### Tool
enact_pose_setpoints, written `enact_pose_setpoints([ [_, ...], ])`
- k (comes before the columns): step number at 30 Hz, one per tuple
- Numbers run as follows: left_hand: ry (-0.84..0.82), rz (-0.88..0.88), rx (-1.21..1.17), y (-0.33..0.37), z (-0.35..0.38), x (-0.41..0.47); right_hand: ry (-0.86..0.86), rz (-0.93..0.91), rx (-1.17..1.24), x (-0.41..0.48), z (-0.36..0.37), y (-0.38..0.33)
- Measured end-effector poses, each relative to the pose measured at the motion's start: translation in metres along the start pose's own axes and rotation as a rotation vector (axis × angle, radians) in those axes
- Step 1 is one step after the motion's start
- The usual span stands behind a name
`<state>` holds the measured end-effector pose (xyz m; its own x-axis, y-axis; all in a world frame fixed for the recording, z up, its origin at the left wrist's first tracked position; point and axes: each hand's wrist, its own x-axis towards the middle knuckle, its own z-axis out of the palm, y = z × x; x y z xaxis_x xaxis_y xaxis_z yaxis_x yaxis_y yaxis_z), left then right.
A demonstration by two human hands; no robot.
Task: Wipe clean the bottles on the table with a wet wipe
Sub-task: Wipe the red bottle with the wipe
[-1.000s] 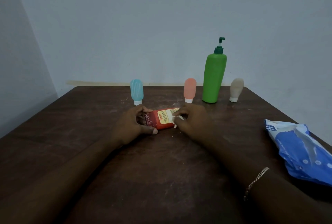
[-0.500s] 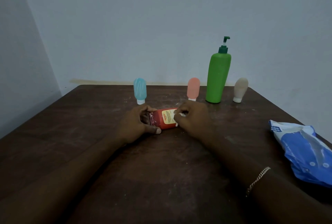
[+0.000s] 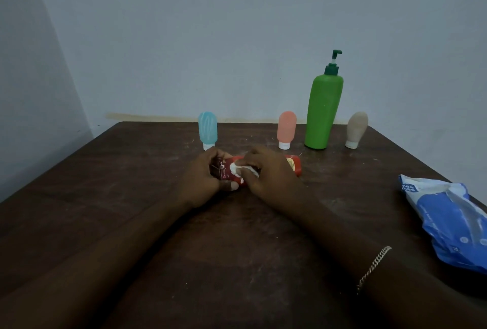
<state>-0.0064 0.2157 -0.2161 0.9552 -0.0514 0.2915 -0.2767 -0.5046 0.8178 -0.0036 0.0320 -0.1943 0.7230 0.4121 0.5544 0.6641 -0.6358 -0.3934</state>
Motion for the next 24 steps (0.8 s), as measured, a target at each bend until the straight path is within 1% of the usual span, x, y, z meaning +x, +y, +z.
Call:
enact_pose_setpoints([
  [4,0.026,0.004,-0.021,0.002,0.003,0.0,-0.012,-0.01,0.002,-0.003,-0.001,0.0],
  [8,-0.012,-0.001,-0.036,0.009,0.004,-0.001,0.023,0.017,-0.024,-0.001,0.0,-0.001],
  [11,-0.047,0.017,0.053,0.014,0.006,-0.002,0.145,0.061,-0.019,0.002,-0.001,0.002],
  [13,-0.029,0.011,0.078,0.014,0.009,-0.001,0.222,0.103,-0.016,0.004,-0.004,0.005],
  [14,-0.018,0.013,0.083,0.014,0.011,-0.001,0.228,0.113,-0.021,0.004,-0.005,0.006],
  [16,-0.009,0.022,0.088,0.013,0.015,-0.002,0.188,0.101,-0.036,0.003,-0.005,0.001],
  [19,-0.001,0.059,0.068,0.013,0.017,-0.003,0.106,0.028,-0.03,0.0,0.001,-0.013],
  [22,0.055,0.103,0.065,0.009,0.016,-0.003,0.106,-0.042,-0.066,-0.002,0.006,-0.021],
  [24,0.061,0.078,0.069,0.007,0.015,-0.002,0.1,-0.025,-0.099,-0.002,0.0,-0.017],
])
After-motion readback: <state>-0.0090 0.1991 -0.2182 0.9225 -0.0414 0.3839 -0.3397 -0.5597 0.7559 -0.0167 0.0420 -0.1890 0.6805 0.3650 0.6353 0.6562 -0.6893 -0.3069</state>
